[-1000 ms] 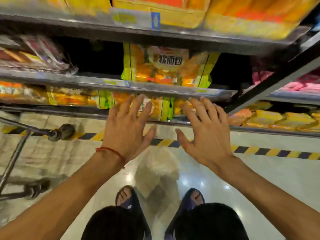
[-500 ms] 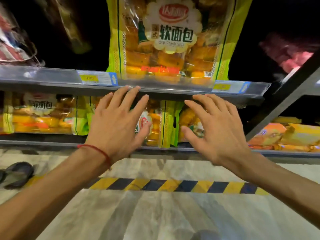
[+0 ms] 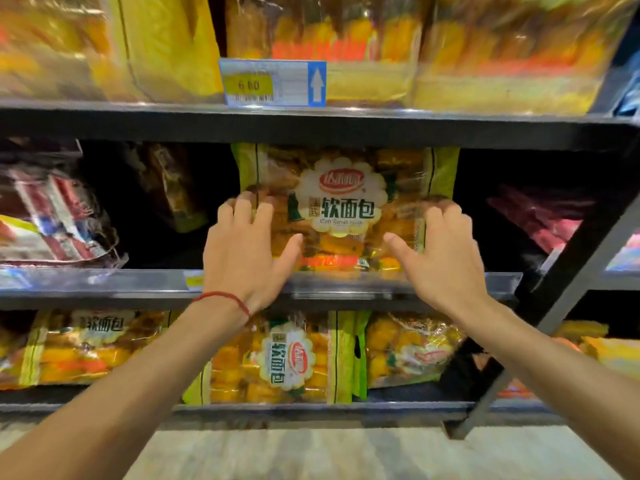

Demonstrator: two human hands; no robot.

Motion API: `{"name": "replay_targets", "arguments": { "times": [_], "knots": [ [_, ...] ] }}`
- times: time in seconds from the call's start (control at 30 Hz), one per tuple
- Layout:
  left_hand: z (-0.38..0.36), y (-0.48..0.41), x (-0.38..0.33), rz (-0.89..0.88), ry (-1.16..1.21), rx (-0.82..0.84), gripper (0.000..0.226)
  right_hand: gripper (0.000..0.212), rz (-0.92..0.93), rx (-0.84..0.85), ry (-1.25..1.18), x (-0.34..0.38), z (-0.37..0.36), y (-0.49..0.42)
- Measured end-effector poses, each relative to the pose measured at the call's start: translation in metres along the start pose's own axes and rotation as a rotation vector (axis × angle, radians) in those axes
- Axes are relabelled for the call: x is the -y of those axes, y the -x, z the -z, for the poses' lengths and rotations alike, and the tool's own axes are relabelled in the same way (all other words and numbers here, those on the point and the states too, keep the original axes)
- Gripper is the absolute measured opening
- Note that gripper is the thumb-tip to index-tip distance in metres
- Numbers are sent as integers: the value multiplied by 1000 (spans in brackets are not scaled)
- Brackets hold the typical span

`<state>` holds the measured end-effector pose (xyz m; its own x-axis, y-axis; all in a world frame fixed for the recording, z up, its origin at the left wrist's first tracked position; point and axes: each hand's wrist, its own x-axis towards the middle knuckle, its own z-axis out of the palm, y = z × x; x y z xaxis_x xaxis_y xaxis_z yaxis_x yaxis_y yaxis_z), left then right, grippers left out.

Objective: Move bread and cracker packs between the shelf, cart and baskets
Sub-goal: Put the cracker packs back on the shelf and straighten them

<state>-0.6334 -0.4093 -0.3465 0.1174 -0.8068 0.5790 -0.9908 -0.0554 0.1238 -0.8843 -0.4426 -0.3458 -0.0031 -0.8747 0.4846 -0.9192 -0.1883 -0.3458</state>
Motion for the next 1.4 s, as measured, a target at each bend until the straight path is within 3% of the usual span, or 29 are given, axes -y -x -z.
{"name": "replay_targets", "arguments": {
  "times": [0.13, 0.33, 0.47, 0.53, 0.63, 0.67, 0.73, 0.83, 0.9, 1.4],
  "knots": [
    [-13, -11, -14, 304, 293, 28, 100, 96, -172, -12, -141, 9, -12, -9],
    [-32, -13, -27, 372, 447, 19, 139, 121, -285, -100, -233, 10, -35, -15],
    [-35, -15, -37, 445, 453, 20, 149, 140, -377, -61, -491, 3, -42, -15],
    [-39, -21, -39, 532, 445, 65, 143, 141, -379, -24, -492, 3, -44, -18],
    [-38, -27, -43, 542, 407, 115, 107, 145, -411, 29, -430, 7, -44, -27],
    [-39, -28, -43, 547, 416, 123, 105, 143, -424, 59, -417, 8, -45, -30],
    [-42, -28, -43, 567, 420, 119, 113, 134, -432, 110, -391, 10, -47, -32],
    [-50, -28, -37, 601, 375, 114, 133, 148, -395, 97, -318, 11, -47, -28],
    [-54, -28, -35, 596, 336, 112, 141, 141, -353, 73, -263, 13, -47, -25],
    [-61, -27, -33, 503, 245, 61, 111, 130, -305, 43, -189, 21, -35, -21]
  ]
}}
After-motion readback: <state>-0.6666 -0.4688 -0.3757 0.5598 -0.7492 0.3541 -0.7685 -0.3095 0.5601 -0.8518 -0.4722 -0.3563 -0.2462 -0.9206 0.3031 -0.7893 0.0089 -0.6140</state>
